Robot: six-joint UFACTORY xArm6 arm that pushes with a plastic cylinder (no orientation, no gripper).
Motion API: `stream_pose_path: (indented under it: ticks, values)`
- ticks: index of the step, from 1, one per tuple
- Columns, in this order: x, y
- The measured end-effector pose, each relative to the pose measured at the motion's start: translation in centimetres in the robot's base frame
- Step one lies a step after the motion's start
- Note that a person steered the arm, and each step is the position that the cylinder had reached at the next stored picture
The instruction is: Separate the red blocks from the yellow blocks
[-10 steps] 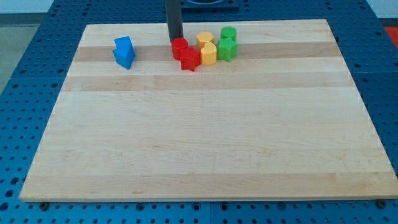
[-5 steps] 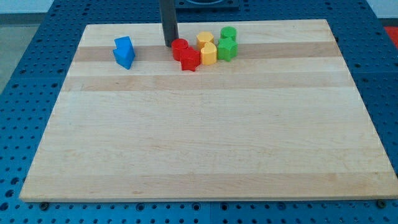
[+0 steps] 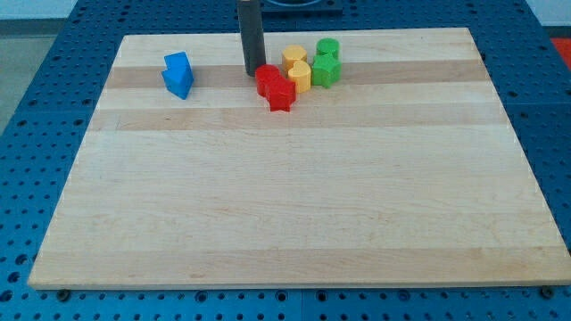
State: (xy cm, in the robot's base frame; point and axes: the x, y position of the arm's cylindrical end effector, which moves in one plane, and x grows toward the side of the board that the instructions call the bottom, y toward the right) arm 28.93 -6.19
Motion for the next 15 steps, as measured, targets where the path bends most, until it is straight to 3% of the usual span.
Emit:
stream_pose_path:
  ticks: [5,15]
  values:
    - [5.7,2.3]
    - [12.0,10.6]
